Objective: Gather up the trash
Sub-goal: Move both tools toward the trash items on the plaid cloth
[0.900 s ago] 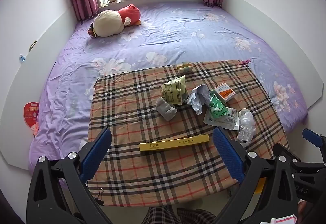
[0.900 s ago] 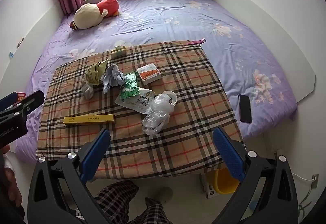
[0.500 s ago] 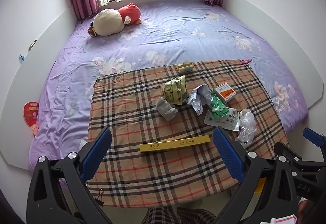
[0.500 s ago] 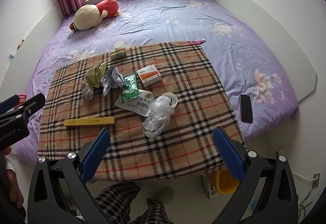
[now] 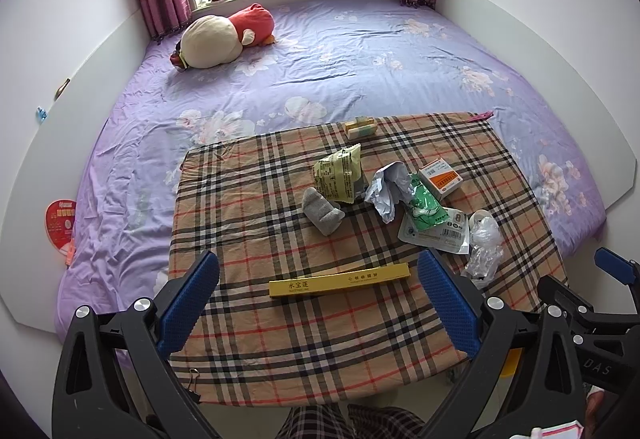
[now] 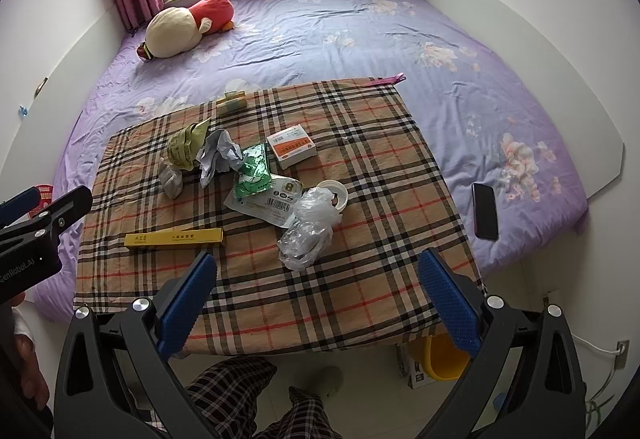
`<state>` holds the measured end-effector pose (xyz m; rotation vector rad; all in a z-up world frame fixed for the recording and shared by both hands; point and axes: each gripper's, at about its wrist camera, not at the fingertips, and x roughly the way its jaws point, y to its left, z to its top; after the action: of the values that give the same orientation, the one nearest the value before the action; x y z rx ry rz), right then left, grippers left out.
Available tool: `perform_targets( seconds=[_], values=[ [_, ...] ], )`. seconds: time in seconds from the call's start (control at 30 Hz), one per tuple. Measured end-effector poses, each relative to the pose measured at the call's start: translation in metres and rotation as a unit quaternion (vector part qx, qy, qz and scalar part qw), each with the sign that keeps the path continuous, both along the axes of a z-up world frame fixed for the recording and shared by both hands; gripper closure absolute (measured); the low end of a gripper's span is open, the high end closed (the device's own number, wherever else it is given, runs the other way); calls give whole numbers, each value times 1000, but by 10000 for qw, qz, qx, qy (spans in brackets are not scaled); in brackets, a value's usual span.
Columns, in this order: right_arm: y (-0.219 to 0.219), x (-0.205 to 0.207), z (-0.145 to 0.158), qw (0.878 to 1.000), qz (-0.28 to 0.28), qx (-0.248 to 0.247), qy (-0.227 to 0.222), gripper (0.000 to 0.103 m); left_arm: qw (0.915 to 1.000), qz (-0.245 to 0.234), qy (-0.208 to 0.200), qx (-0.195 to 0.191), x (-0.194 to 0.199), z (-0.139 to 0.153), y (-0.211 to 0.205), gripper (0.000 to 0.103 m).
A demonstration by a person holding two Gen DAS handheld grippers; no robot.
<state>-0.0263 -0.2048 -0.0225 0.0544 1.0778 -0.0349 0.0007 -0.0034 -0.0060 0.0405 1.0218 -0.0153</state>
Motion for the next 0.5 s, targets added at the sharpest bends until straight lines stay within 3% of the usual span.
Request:
perform_targets(
  seconds=[0.5],
  values=[
    [1,2,-1,10000,63,36,-42,3,10000,-5,-25,29,0,-4,-2,4]
  ],
)
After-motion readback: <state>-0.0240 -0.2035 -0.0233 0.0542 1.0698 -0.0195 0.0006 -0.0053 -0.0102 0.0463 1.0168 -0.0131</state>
